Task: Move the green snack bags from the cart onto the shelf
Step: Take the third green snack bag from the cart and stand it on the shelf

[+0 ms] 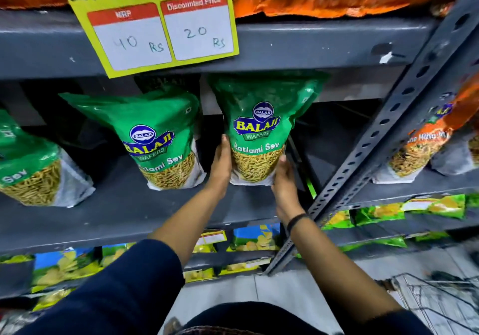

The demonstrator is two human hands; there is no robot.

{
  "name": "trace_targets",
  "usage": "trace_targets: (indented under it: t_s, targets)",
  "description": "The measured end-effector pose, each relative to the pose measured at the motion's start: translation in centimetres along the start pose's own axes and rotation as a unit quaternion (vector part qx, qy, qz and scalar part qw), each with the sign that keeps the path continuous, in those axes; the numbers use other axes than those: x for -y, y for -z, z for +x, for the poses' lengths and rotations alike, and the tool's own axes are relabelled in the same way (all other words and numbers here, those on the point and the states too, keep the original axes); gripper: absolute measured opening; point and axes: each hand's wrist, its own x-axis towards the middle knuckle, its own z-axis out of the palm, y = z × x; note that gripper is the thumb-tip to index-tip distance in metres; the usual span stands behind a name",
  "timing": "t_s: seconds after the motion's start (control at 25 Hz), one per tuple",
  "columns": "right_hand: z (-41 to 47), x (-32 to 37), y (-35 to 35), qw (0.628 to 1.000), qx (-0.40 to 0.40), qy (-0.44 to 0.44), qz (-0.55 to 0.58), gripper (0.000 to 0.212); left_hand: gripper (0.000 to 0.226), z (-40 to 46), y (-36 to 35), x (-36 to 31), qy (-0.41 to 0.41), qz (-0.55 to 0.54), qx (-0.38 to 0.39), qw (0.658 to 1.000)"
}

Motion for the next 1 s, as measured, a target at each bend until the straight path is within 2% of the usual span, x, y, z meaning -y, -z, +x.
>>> trace_targets:
  t_s: [0.12, 0.24, 0.28, 0.4, 0.48, 0.52, 0.56, 0.68, 0.72, 0.8, 0.88, 0.92, 1.0]
  targets:
    - [1.7, 0.2, 0.5, 0.998, 0.043, -0.005, -0.041, 0.043, 0.051, -1.7, -0.8, 0.3, -0.014, -0.039, -0.029, 0.999]
    - [1.9, 0.5, 0.5, 0.998, 0.041, -0.029, -0.041, 0.064, 0.047, -1.7, -0.7, 0.5, -0.030, -0.033, -0.024, 0.999]
    - [1.7, 0.3, 0.4, 0.999, 0.031, -0.030, -0.031, 0.065, 0.046, -1.8, -0.6, 0.5, -0.028, -0.023, -0.015, 0.999]
    - [-0.3, 0.1, -0.3, 0.994, -0.106, -0.031, 0.005, 0.053, 0.040, -2.7, -0.1, 1.5, -0.024, 0.011, -0.065, 0.998]
    - [-2.7, -0.7, -1.2, 0.982, -0.185, -0.023, 0.021, 0.034, 0.026, -4.0, 1.4, 3.5, -0.049, 0.051, -0.164, 0.984]
    - [-4.1, -1.3, -1.8, 0.982, -0.190, -0.004, 0.010, 0.021, 0.022, -4.7, 2.5, 4.7, -0.060, 0.075, -0.230, 0.968]
    - [-5.4, -2.1, -2.5, 0.985, -0.169, 0.015, -0.012, 0.008, 0.020, -5.5, 3.9, 5.9, -0.064, 0.086, -0.292, 0.950]
    - [-7.7, -4.1, -5.5, 0.993, -0.030, 0.036, -0.111, 0.002, 0.017, -7.1, 7.8, 6.9, -0.070, 0.040, -0.410, 0.908]
    - [-7.7, -4.2, -6.5, 0.992, 0.023, 0.026, -0.124, 0.011, 0.018, -7.1, 8.5, 6.4, -0.071, 0.023, -0.430, 0.900]
    - [-7.3, -3.4, -9.1, 0.977, 0.149, 0.013, -0.153, 0.052, 0.023, -6.5, 10.8, 5.0, -0.087, -0.001, -0.462, 0.883]
    - [-6.1, -2.4, -11.0, 0.948, 0.228, 0.037, -0.220, 0.092, 0.023, -5.0, 13.2, 3.4, -0.107, -0.034, -0.413, 0.904]
    - [-5.5, -1.7, -11.7, 0.932, 0.255, 0.036, -0.254, 0.103, 0.025, -3.7, 14.6, 2.9, -0.089, -0.041, -0.356, 0.929]
    - [-3.8, -1.0, -12.3, 0.914, 0.277, 0.052, -0.293, 0.110, 0.041, -0.3, 17.3, 3.0, -0.031, -0.007, -0.222, 0.975]
